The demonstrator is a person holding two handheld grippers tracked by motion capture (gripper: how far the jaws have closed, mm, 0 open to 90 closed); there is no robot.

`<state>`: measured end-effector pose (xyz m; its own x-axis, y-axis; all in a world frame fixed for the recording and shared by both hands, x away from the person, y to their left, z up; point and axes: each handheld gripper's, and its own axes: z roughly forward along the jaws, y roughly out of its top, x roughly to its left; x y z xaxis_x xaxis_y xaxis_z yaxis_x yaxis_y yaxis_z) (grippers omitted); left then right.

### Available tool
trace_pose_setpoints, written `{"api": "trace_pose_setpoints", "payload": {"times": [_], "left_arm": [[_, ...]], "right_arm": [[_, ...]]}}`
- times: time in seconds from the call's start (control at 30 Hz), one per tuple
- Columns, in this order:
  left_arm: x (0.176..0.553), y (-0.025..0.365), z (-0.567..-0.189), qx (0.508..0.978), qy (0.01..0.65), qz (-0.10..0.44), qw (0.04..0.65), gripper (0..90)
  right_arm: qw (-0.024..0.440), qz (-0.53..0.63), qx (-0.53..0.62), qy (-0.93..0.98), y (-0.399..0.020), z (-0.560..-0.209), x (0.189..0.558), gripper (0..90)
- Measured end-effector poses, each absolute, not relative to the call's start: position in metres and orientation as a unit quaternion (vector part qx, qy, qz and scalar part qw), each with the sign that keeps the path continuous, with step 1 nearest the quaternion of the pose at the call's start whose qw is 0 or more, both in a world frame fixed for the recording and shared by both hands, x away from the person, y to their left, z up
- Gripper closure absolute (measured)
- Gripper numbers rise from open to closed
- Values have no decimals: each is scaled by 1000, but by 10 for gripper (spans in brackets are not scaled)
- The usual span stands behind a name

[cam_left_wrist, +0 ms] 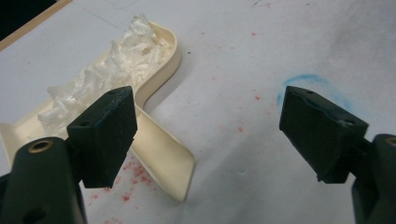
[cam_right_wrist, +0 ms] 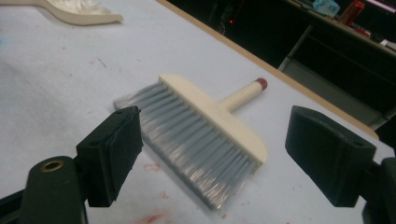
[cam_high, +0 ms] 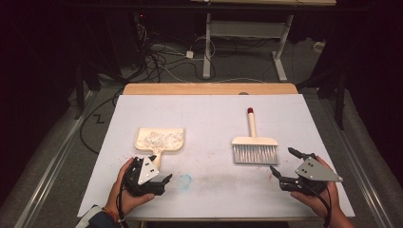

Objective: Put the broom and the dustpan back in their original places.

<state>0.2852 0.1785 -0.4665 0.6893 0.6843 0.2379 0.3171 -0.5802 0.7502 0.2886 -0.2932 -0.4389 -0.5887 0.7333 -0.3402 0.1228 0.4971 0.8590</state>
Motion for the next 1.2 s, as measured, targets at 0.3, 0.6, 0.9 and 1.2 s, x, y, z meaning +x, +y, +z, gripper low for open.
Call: {"api": "trace_pose_setpoints", "payload": {"times": [0.3,0.6,0.9,1.2], "left_arm": [[284,175,-467,853,285,265,348,181],[279,175,-467,854,277,269,349,179],[281,173,-468,856,276,267,346,179],[281,174,-468,856,278,265,346,179]], "right_arm": [[352,415,278,791,-293,-452,282,189],[361,415,274,789,-289,-447,278,190],[359,415,273,790,-288,-446,278,189],[356,417,273,791,-286,-445,278,189]]}}
